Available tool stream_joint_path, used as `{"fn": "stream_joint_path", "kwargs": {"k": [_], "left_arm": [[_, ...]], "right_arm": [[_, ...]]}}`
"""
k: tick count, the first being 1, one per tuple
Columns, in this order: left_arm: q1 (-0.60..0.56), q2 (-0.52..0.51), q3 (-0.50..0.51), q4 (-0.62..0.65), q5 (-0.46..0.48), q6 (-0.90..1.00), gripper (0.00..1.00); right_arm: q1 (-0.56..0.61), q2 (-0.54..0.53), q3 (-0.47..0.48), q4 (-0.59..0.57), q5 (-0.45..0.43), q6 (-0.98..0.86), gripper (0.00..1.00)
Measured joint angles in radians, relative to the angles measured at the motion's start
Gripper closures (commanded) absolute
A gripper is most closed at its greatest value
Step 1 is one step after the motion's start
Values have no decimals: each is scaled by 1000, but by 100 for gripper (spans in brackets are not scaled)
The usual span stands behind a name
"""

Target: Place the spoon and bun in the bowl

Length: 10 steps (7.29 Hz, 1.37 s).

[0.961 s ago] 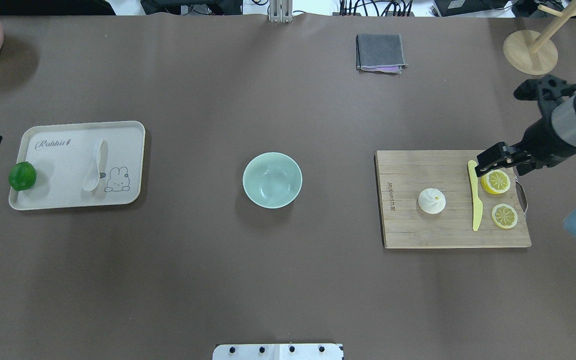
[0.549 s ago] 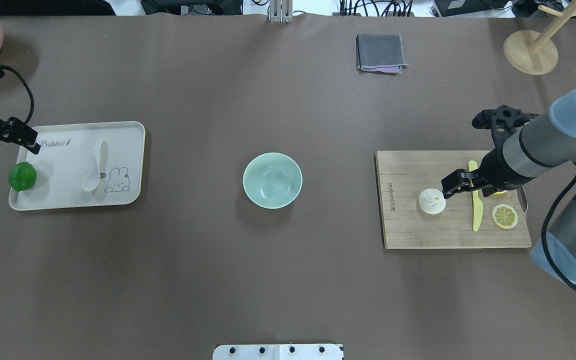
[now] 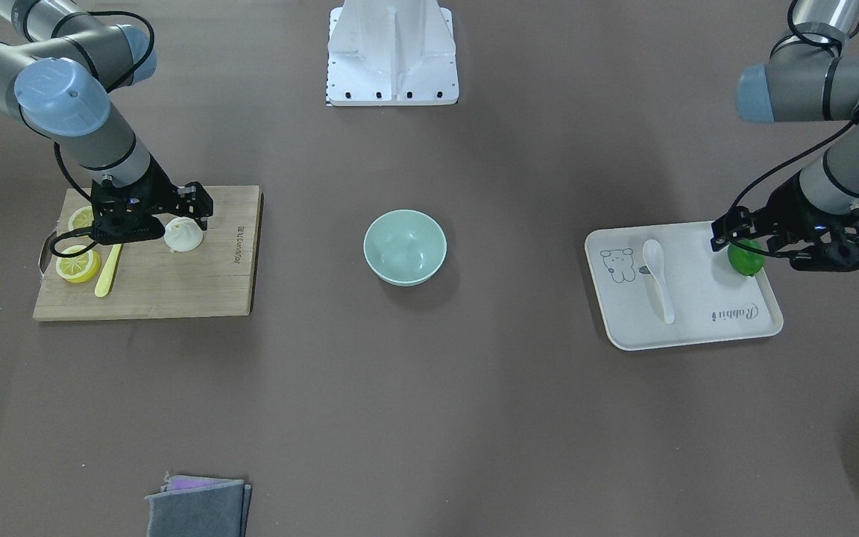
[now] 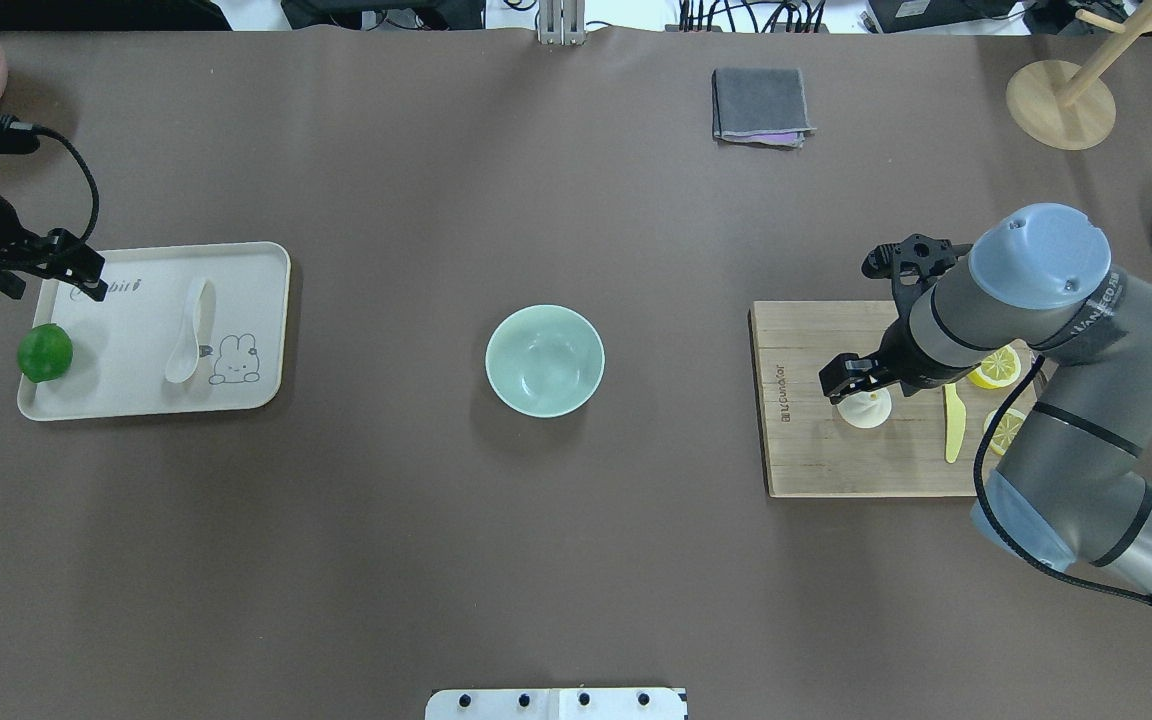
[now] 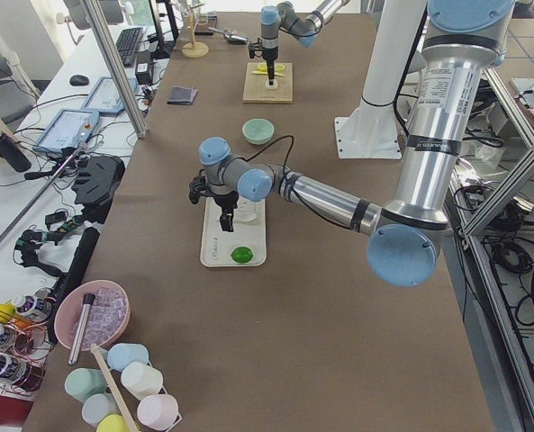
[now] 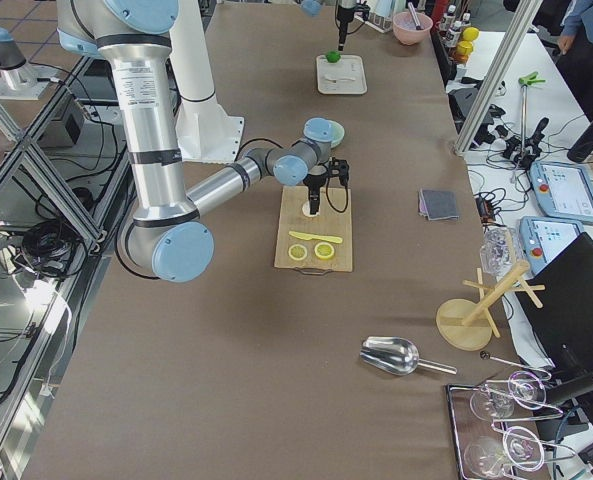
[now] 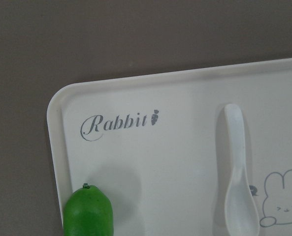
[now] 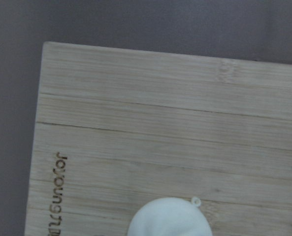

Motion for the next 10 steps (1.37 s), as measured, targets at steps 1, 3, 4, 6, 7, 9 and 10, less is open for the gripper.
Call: {"fn": "stream_joint_path", "kwargs": {"k": [1,3,4,6,7,9,10], "left_arm": [[1,-4,1,0,0,-6,3],[3,-6,2,0,0,-11,3],[13,-6,3,0,1,-23,3],[55,-6,5,-1,12,-59,3],[73,-6,5,-1,26,-70,3],[88,-6,5,-2,38,-76,3],[94,-6,8,-5,39,-79,3]], "right_arm": [[-7,2,-9,8,-5,0,80],[-11,6,-22,14,-3,-7,100],[-12,8,-15,14,1,-9,100],[-13,40,13,4,6,6,100],[-18,89,12,-1,6,45,100],[-56,279,-55,-18,-7,201,100],[-81,374,-111,-22,-28,276,100]]}}
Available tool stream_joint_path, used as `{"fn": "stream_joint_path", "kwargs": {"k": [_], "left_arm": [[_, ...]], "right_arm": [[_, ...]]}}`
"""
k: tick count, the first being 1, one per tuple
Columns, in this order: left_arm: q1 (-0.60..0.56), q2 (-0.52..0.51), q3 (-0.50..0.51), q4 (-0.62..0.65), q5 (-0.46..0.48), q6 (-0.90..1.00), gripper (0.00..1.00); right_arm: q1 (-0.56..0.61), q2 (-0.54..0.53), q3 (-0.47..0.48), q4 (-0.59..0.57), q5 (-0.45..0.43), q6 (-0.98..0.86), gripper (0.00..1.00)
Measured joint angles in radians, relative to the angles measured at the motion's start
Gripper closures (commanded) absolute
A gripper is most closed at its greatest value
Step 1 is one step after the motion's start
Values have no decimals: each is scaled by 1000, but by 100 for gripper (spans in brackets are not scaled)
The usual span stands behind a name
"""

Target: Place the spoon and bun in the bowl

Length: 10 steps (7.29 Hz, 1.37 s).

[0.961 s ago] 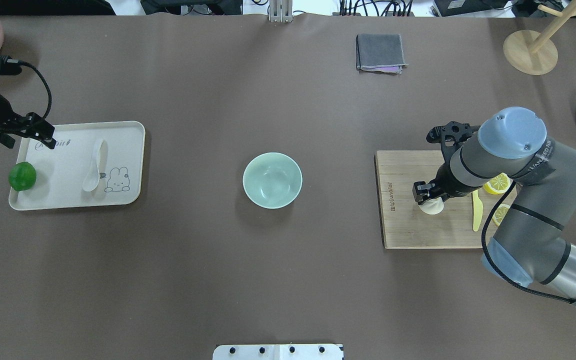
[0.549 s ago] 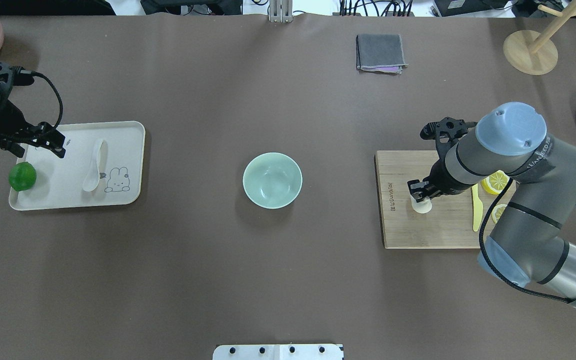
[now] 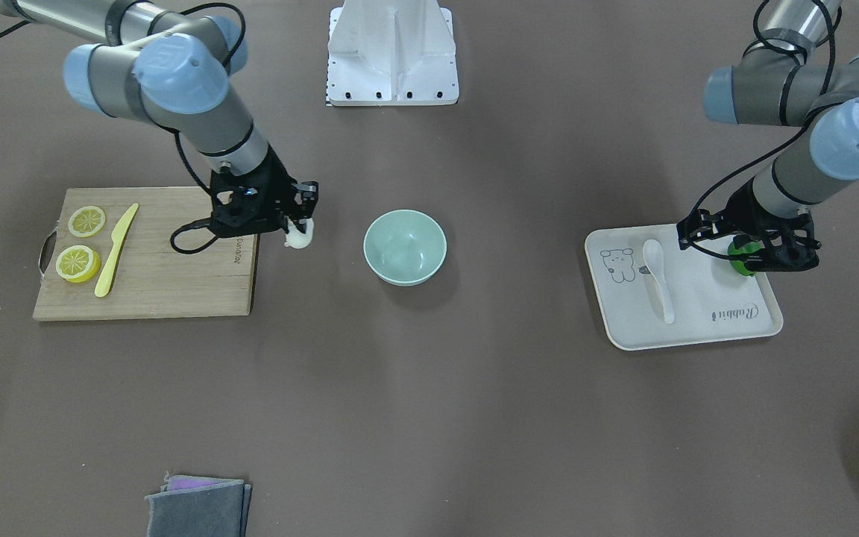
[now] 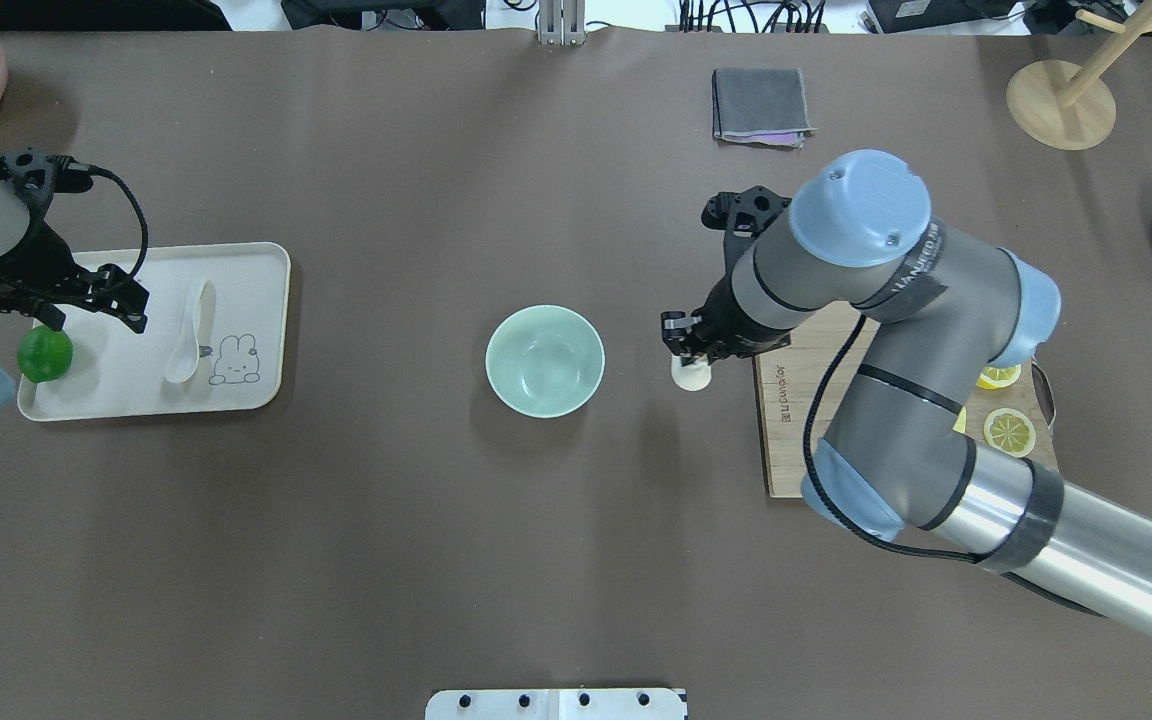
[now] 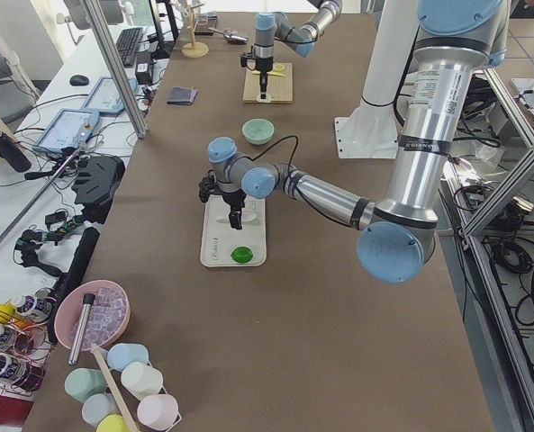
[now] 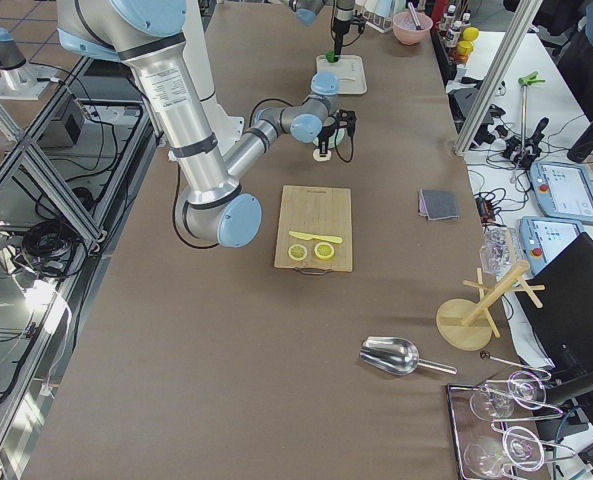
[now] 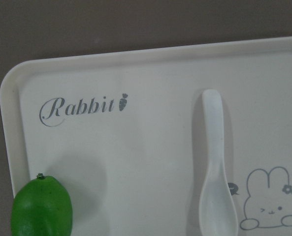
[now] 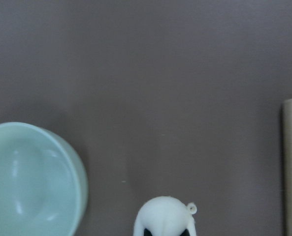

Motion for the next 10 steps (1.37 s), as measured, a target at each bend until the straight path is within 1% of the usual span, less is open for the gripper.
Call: {"fn": "stream_joint_path", "kwargs": {"k": [1,2,3,4,5,7,10], "left_arm": [[13,-1,7,-15,0,-17,3],[30,-7,17,-41,1,-52,3],[47,-15,26,-63,2,-86,3],[65,-21,30,-74,10,-110,3],[78,-23,31,-79,24,-123,3],[91,-23,34,-82,35,-129,3],[94,-23,50,-87,48,-126,3]], "right_arm": [[-26,74,-48,2,-31,62,100],[-45,118,-74,3,-56,99,100],[-59,149,-95,4,-73,121,69],[-70,170,-113,5,-89,134,12],[-80,179,-121,6,-107,146,1],[-88,190,-123,8,-132,187,0],[-66,193,-120,9,-133,207,0]]}}
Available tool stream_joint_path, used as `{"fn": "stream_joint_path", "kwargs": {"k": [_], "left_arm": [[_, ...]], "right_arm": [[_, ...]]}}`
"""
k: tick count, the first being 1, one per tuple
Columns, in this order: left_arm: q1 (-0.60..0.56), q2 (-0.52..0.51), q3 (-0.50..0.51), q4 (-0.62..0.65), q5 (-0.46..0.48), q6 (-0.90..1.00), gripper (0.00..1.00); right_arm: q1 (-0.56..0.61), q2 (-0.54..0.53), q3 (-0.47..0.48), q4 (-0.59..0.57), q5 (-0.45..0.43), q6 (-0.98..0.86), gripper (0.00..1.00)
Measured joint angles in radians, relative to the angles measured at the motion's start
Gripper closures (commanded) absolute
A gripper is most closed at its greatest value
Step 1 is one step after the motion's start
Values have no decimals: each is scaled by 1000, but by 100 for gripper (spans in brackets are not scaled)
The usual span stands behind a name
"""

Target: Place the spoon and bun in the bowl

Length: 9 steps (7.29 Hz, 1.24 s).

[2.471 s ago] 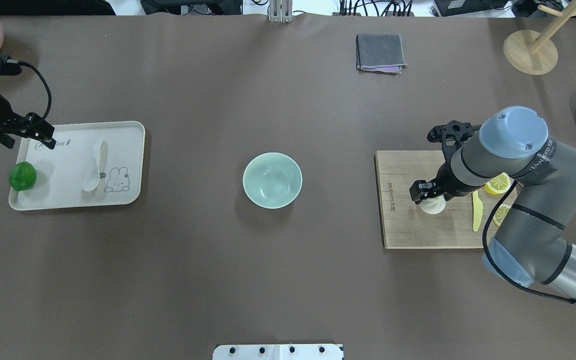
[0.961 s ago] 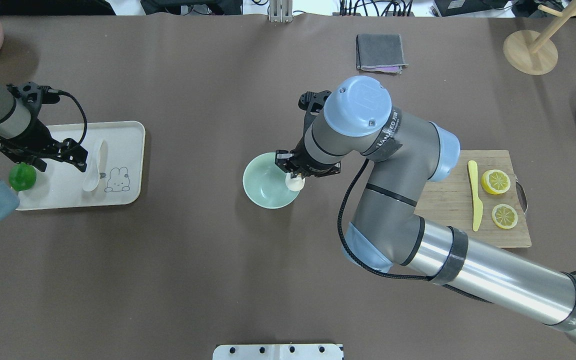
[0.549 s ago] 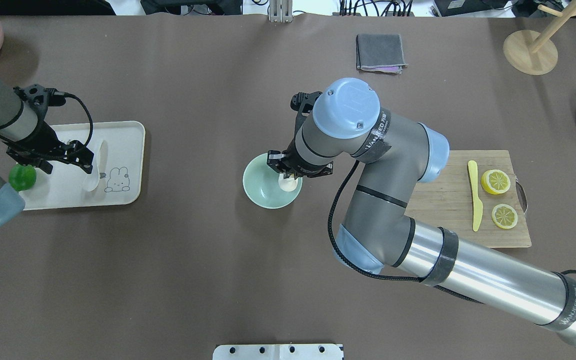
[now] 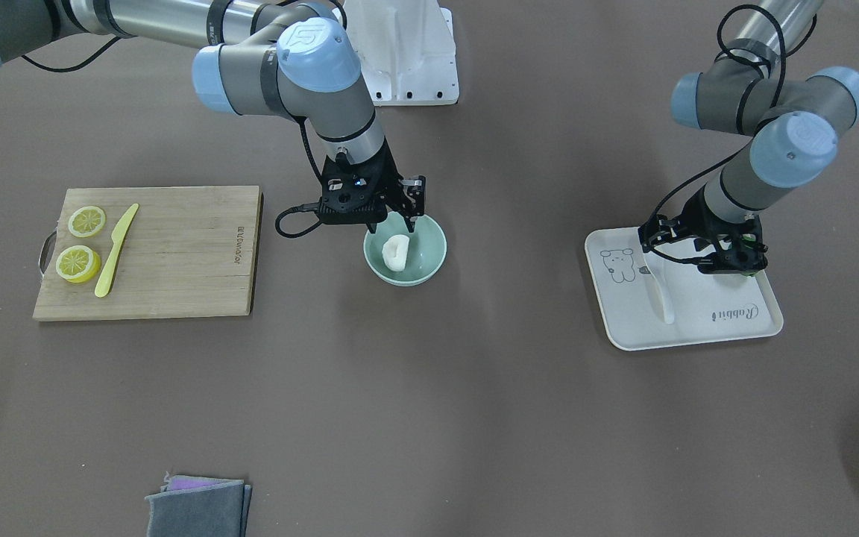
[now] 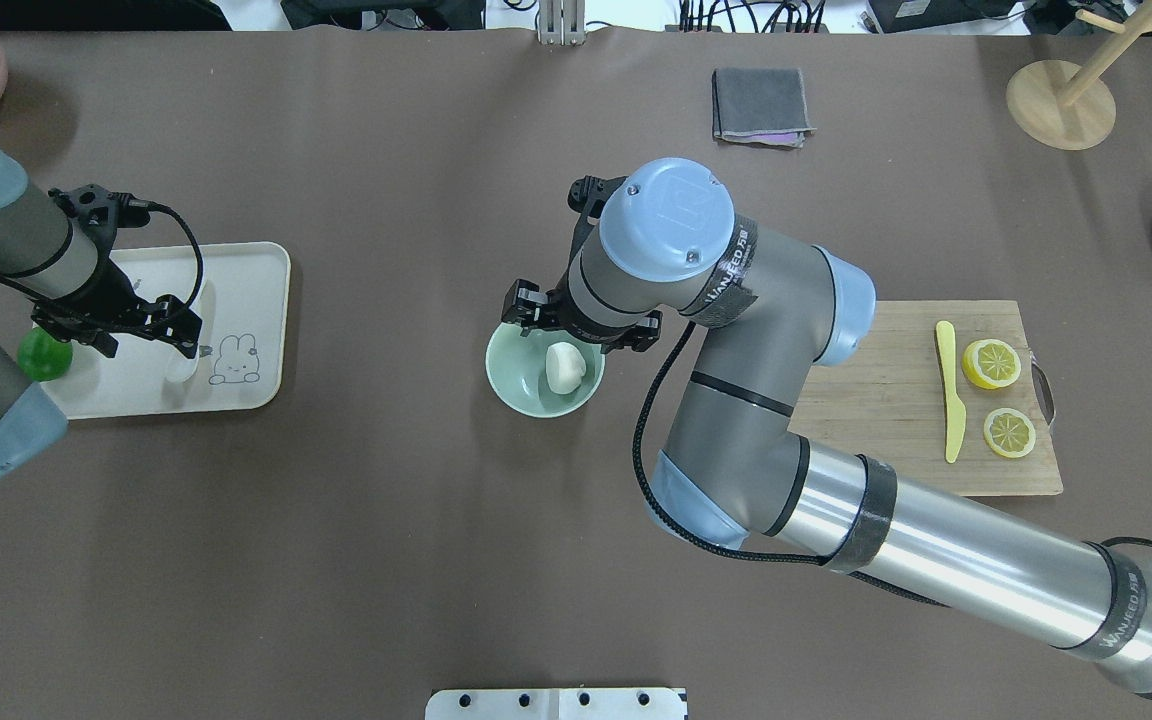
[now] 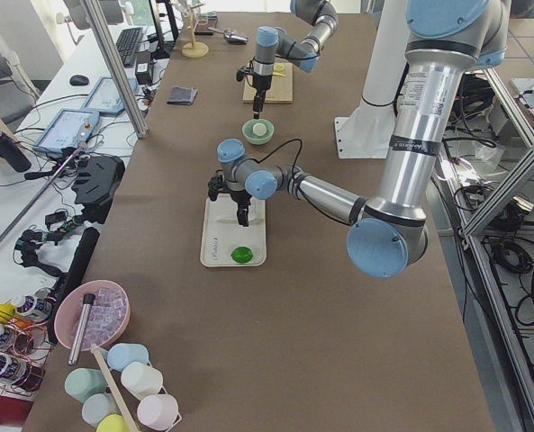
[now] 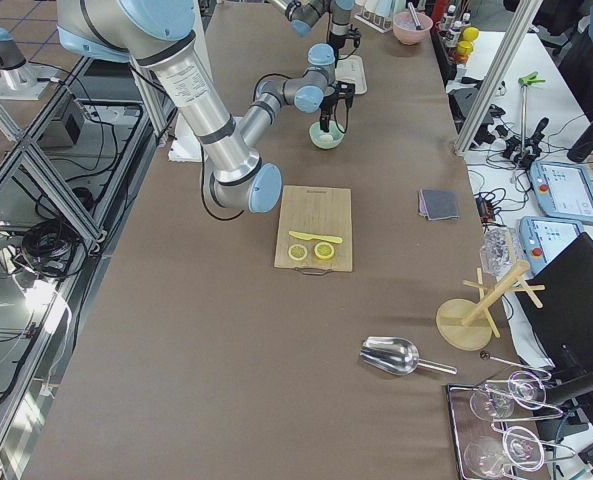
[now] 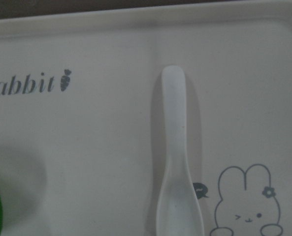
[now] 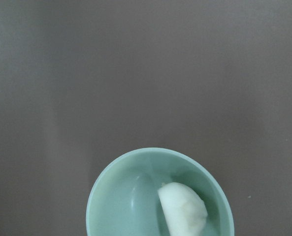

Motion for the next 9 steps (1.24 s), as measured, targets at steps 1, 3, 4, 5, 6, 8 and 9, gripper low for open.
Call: {"fn": "stream_joint_path", "kwargs": {"k": [1,3,4,5,6,8,9], "left_arm": [[1,0,22,-25,7,0,4],[2,-19,75,-94,6,-8,6],[3,-37,94,-103,5,-7,15],[4,-58,121,-109,5,-1,33],[4,-80,152,-114,6,3,68],[4,-97,171,-117,4,4,100],[3,-98,169,-116,1,4,100]], "right_arm": [[27,-22,20,-1,20,-13,0],[110,-141,98,-1,95,-131,0],[142,-185,122,-1,122,-177,0],[156,-206,135,-1,134,-197,0],[162,-216,144,-2,140,-204,0],[181,-263,192,-6,156,-210,0],[193,-284,215,-8,168,-216,0]]}}
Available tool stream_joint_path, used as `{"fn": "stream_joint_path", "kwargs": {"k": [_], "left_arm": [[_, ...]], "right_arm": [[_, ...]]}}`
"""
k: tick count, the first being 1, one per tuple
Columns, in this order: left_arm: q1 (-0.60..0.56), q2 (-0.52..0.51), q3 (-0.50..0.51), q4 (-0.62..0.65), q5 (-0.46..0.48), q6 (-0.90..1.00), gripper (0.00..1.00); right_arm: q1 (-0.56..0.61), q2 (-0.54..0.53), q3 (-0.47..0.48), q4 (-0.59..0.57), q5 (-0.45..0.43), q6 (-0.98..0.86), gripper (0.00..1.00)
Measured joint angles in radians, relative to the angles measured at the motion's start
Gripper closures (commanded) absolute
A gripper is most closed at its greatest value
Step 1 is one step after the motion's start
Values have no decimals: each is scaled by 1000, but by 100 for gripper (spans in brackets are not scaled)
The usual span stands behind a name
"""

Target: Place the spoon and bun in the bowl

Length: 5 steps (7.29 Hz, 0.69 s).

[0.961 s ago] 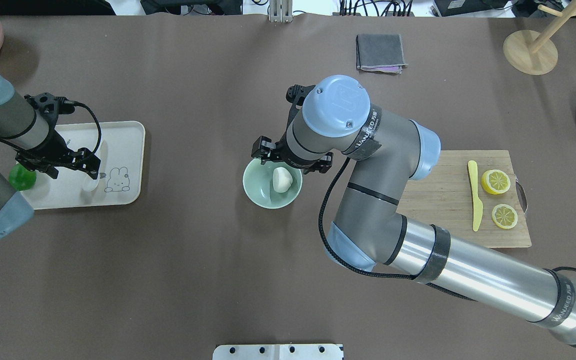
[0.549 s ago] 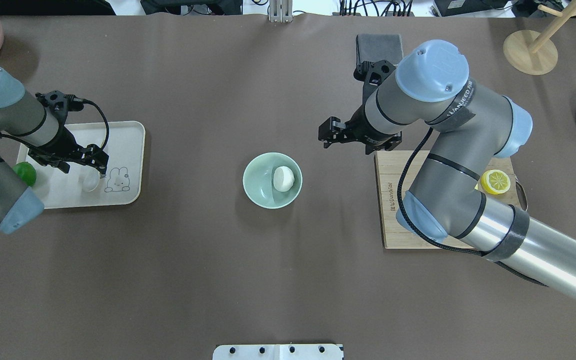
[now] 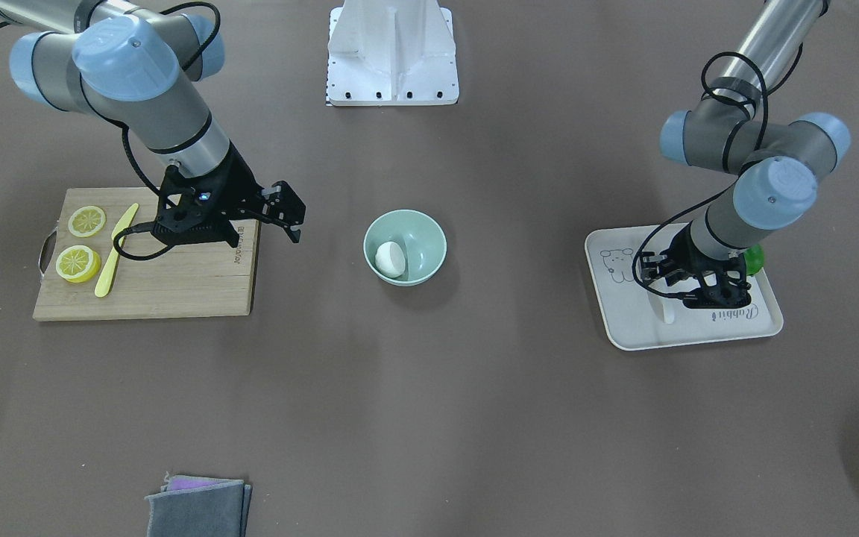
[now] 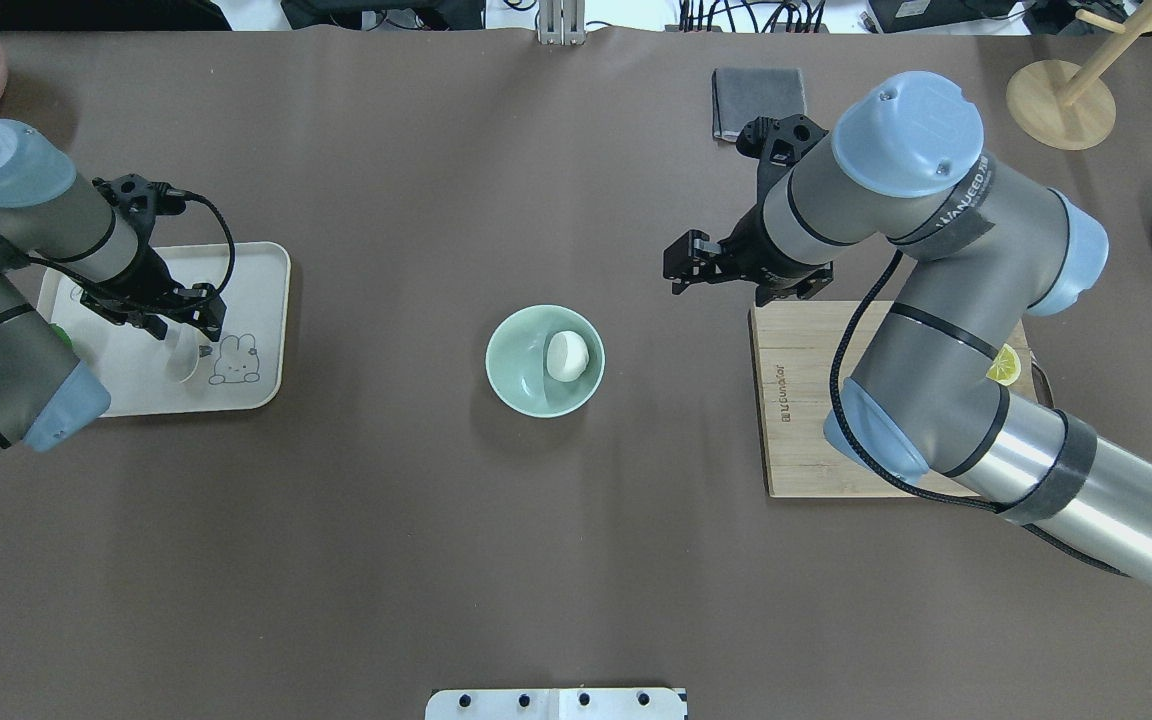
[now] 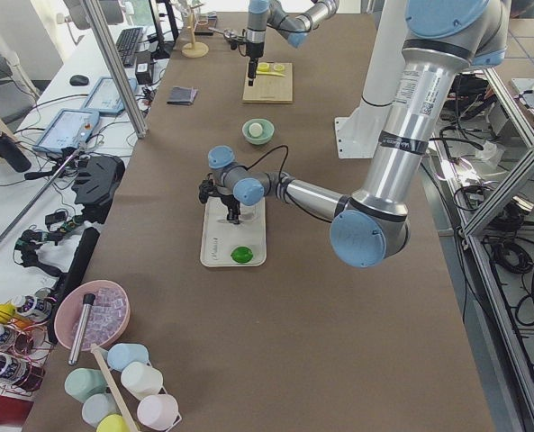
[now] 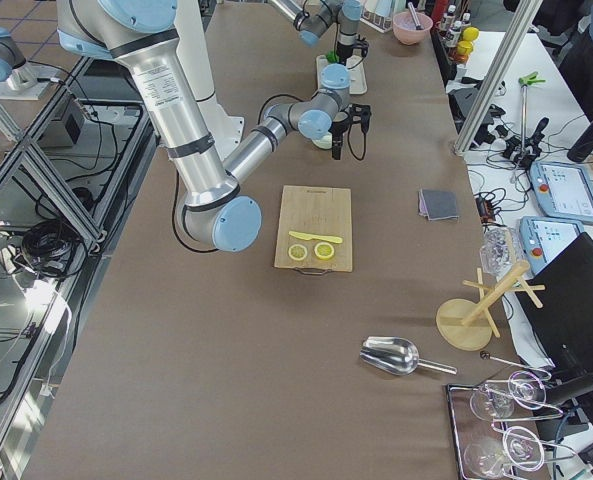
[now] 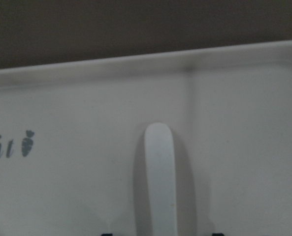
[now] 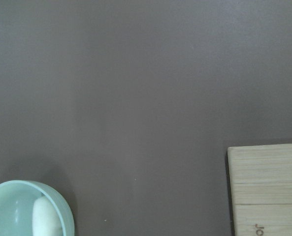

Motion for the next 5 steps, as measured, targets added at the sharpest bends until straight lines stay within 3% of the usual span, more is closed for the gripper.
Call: {"fn": "stream_joint_path", "kwargs": {"k": [3,5], "left_arm": [[-2,-16,-91,17,-18,-8,100],[32,-116,-129,40,-28,-108,100]], "right_arm": [[32,-96,84,-4,12,-29,0],[97,-214,141,-4,48,-149,0]]}}
